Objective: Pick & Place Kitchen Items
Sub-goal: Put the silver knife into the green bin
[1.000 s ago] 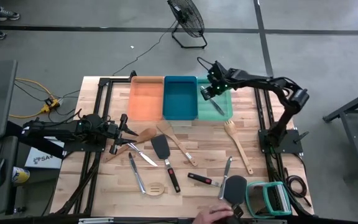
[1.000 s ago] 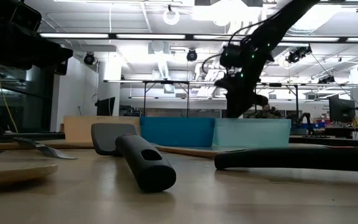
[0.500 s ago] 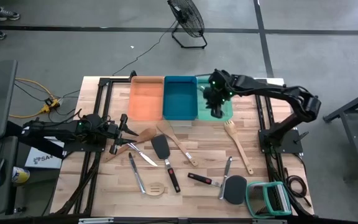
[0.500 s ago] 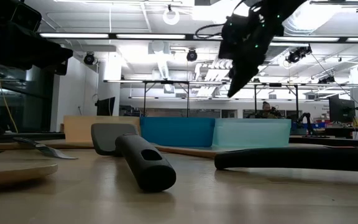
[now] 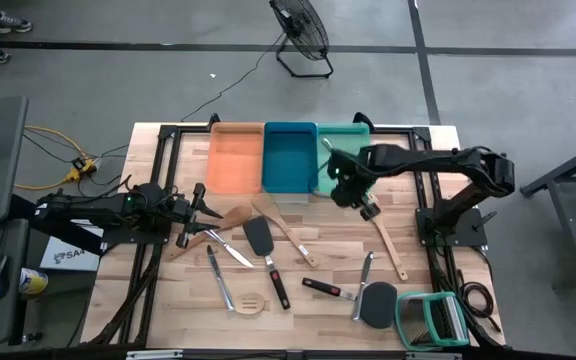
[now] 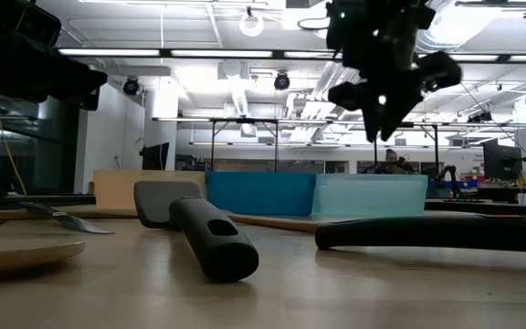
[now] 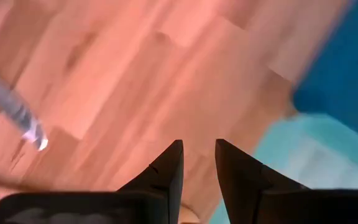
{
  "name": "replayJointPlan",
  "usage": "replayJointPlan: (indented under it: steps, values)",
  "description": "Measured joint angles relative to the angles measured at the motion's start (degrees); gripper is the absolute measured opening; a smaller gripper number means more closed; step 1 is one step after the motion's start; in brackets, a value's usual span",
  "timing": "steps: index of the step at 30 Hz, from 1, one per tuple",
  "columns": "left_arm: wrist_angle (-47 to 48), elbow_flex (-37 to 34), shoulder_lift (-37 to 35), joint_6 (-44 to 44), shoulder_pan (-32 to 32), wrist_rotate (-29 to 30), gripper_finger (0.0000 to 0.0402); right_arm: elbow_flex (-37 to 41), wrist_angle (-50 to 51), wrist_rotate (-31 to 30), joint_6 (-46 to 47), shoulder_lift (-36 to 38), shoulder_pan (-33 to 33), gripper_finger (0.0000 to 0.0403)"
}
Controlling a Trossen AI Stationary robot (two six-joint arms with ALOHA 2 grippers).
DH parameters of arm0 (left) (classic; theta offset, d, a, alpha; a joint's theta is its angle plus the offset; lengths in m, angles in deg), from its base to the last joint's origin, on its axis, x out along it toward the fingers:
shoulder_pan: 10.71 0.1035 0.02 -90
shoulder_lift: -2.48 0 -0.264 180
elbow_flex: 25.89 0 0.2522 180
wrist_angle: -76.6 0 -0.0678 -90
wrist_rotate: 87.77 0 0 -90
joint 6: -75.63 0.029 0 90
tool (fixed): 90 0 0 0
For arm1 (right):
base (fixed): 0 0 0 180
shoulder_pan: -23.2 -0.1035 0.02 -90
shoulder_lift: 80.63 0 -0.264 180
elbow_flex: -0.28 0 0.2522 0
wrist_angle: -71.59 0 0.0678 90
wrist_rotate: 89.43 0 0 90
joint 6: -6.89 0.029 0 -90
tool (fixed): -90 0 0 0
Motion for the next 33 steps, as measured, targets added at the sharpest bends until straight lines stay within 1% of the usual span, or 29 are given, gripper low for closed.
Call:
replayJointPlan:
  steps: [4,7,9,15,18,24,28,33]
  values:
    - [0.00,-0.02,0.00,0.01,-0.01,0.00,0.0125,0.04,0.79,-0.01,-5.71,0.00,-5.68,0.0086]
    - [0.00,-0.01,0.00,0.00,0.00,0.00,0.0125,0.59,1.45,0.90,-6.89,0.00,-9.67,0.0094]
    - [0.00,-0.02,0.00,0.02,0.00,0.00,0.0125,1.23,1.42,1.85,-6.85,0.00,-12.15,0.0106]
    - [0.00,-0.02,0.00,0.00,-0.01,0.00,0.0125,3.14,2.69,2.15,-6.80,0.00,-19.50,0.0158]
    - [0.00,-0.01,0.00,0.00,0.00,0.00,0.0125,4.07,2.43,3.17,-6.75,0.02,-22.97,0.0173]
    - [0.00,0.00,0.00,0.00,-0.01,0.00,0.0125,6.30,1.46,3.03,-6.65,0.02,-30.17,0.0175]
    - [0.00,-0.02,0.00,0.00,-0.02,0.00,0.0125,8.19,-1.44,2.58,-6.59,0.02,-34.69,0.0169]
    - [0.00,-0.01,0.00,0.00,-0.01,0.00,0.0125,11.53,-8.42,-1.25,-2.94,0.00,-39.77,0.0165]
